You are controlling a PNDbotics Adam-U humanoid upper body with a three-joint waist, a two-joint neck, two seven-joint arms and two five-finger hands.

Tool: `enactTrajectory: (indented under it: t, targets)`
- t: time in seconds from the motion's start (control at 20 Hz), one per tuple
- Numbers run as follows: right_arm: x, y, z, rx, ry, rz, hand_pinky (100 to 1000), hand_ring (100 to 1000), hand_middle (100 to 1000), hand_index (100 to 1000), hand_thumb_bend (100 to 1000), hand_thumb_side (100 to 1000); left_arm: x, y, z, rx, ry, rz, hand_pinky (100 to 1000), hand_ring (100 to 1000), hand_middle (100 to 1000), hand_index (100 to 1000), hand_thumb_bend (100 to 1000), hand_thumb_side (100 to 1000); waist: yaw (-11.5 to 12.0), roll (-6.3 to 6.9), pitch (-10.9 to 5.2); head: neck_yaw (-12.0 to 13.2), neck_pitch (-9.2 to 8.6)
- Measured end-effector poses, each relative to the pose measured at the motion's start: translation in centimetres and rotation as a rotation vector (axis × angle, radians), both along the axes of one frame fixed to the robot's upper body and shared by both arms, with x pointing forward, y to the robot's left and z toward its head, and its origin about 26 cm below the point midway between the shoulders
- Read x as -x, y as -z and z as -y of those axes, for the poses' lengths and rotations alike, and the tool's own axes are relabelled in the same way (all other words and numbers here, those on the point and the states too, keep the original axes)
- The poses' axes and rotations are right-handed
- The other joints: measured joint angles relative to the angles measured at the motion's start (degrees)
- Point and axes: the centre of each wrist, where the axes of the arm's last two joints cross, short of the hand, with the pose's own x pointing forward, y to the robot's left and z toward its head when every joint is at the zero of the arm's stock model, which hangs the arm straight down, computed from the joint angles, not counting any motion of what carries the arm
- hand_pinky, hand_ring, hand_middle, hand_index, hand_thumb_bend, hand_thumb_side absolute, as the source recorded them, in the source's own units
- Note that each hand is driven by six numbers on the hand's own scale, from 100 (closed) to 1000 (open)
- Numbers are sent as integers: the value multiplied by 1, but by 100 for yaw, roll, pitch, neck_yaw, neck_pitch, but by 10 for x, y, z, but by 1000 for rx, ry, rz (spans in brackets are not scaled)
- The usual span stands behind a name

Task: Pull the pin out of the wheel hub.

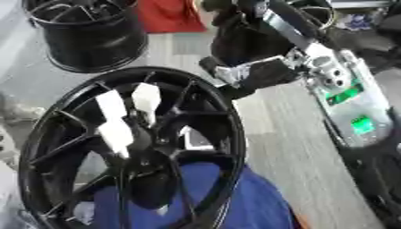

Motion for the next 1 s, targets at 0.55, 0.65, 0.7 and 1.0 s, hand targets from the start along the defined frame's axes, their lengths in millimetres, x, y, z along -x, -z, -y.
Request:
enactTrajectory:
  t: [0.55, 0.65, 0.7, 1.0]
  targets:
    - [-4, 5, 3, -40, 27, 3, 688, 754, 801, 850, 383, 235, 0, 0, 1, 4, -2, -1, 624, 656, 637, 812, 132, 683, 5, 2, -2, -5, 0]
    - [-5, 5, 3, -22, 24, -6, 693, 759, 807, 854, 390, 238, 0, 0, 1, 4, -2, -1, 624, 656, 636, 811, 132, 683, 25, 1, -3, -10, 0]
    - [-7, 3, 2, -1, 19, -12, 701, 764, 813, 859, 395, 238, 0, 0, 1, 4, -2, -1, 624, 656, 636, 812, 132, 684, 40, -2, -3, -14, 0]
    - [-20, -24, -3, 211, -61, -105, 717, 770, 812, 865, 409, 233, 0, 0, 1, 4, 0, -1, 623, 656, 636, 811, 133, 683, 87, -37, -8, -78, 0]
